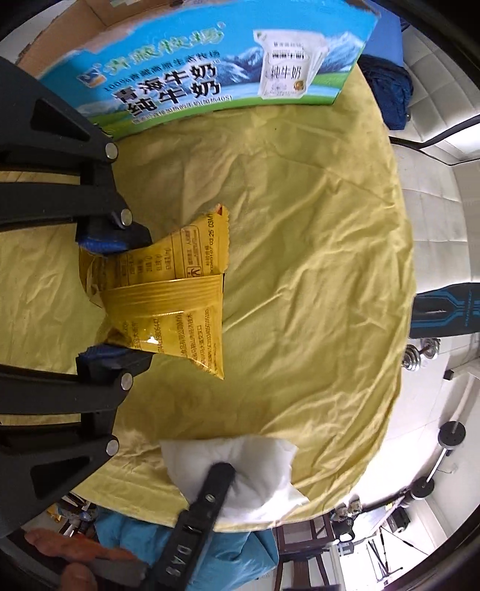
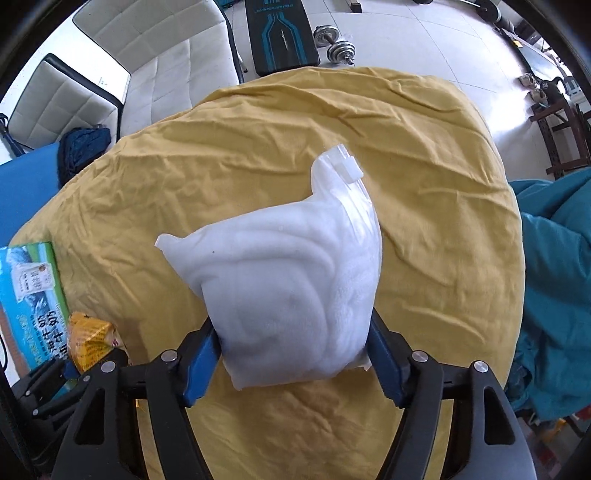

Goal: Organize soft objects
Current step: 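Carry both items into the box and open both tools to release them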

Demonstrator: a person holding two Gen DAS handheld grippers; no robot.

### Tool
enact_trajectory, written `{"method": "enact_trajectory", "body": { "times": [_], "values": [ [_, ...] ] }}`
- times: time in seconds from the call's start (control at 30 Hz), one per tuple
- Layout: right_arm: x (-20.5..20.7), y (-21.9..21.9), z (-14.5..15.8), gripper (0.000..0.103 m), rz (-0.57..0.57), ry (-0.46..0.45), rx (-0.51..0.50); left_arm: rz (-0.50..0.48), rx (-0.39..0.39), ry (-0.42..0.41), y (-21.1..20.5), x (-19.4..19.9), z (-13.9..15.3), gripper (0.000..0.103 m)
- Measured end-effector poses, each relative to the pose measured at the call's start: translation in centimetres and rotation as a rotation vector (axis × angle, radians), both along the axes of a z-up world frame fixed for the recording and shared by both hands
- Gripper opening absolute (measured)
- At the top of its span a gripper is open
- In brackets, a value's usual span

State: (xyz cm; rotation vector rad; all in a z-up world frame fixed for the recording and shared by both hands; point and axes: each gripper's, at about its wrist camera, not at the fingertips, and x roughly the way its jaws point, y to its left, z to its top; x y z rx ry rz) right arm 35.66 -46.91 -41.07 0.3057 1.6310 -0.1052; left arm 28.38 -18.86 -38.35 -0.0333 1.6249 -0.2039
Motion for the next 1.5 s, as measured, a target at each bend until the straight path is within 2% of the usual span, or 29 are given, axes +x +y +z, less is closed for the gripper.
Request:
{"method": "enact_trajectory", "body": {
  "times": [0.2, 0.33, 0.43, 0.63, 0.83, 1.07, 1.2, 1.4, 1.5],
  "values": [
    [-4.8, 0.9, 3.0, 0.073, -0.034, -0.052, 0.112, 0.031, -0.072, -0.047, 0.9, -1.8, 3.8, 0.034],
    [-7.6, 2.4, 6.6, 0.073, -0.054, -0.106, 0.199, 0.058, -0.13, -0.08, 2.9, -1.8, 6.9, 0.034],
    [-8.7, 4.1, 10.0, 0.073, -0.043, -0.153, 0.23, 0.066, -0.146, -0.11, 6.2, -2.5, 9.7, 0.034],
    [-10.4, 10.6, 16.5, 0.073, 0.033, -0.222, 0.223, 0.088, -0.097, -0.188, 13.3, -3.1, 13.9, 0.034],
    [-10.0, 20.4, 19.1, 0.073, 0.089, -0.253, 0.223, 0.131, -0.034, -0.269, 20.9, -3.5, 15.2, 0.034],
    [-9.3, 31.1, 20.0, 0.073, 0.167, -0.248, 0.249, 0.196, -0.03, -0.3, 28.2, -4.2, 16.5, 0.034],
    [-8.3, 36.8, 19.8, 0.073, 0.214, -0.238, 0.252, 0.248, -0.056, -0.292, 32.5, -4.0, 16.1, 0.034],
    [-6.6, 43.5, 17.3, 0.073, 0.291, -0.201, 0.218, 0.314, -0.093, -0.244, 37.5, -3.2, 14.4, 0.034],
    [-5.8, 45.9, 14.7, 0.073, 0.311, -0.171, 0.202, 0.312, -0.088, -0.214, 38.8, -2.4, 12.9, 0.035]
  ]
}}
